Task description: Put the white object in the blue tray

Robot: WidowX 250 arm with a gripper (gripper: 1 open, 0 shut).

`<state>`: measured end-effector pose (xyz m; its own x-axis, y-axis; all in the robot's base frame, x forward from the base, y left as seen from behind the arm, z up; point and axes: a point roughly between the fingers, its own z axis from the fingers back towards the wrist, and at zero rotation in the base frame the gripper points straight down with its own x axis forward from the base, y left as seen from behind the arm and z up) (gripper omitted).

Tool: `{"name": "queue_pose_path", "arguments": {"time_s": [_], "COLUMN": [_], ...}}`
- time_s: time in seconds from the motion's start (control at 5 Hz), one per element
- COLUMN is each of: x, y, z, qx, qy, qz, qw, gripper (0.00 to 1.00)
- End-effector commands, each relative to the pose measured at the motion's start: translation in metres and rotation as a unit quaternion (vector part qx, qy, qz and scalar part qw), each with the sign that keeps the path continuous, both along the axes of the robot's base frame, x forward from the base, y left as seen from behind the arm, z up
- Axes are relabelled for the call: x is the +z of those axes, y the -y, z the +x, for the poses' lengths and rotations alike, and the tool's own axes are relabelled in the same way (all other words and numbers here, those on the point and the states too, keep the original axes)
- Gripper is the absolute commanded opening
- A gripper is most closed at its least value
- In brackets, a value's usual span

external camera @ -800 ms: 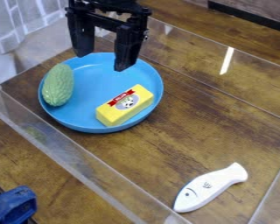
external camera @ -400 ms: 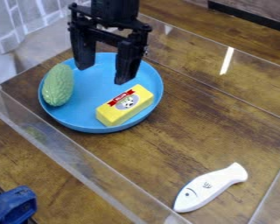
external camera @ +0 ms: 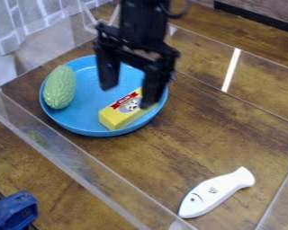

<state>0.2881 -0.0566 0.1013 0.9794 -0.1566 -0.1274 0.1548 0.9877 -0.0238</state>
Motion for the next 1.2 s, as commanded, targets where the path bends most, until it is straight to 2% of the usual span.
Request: {"name": "queue_pose_path", "arguments": {"time_s": [0.0, 0.2, 0.4, 0.8, 1.0], "x": [0.002, -0.014, -0.037, -0.068, -0.071], "y": [0.035, 0.066, 0.085, 0.101, 0.101], "z": [-0.004, -0.007, -0.007, -0.007, -0.006], "qx": [-0.045, -0.082, -0.113, -0.139, -0.153], "qy": [0.023, 0.027, 0.031, 0.041, 0.042], "qz": [-0.003, 0.003, 0.006, 0.005, 0.003], "qw": [0.9987, 0.9963, 0.9931, 0.9894, 0.9873], "gripper": [1.0, 1.0, 1.0, 1.0, 1.0]}}
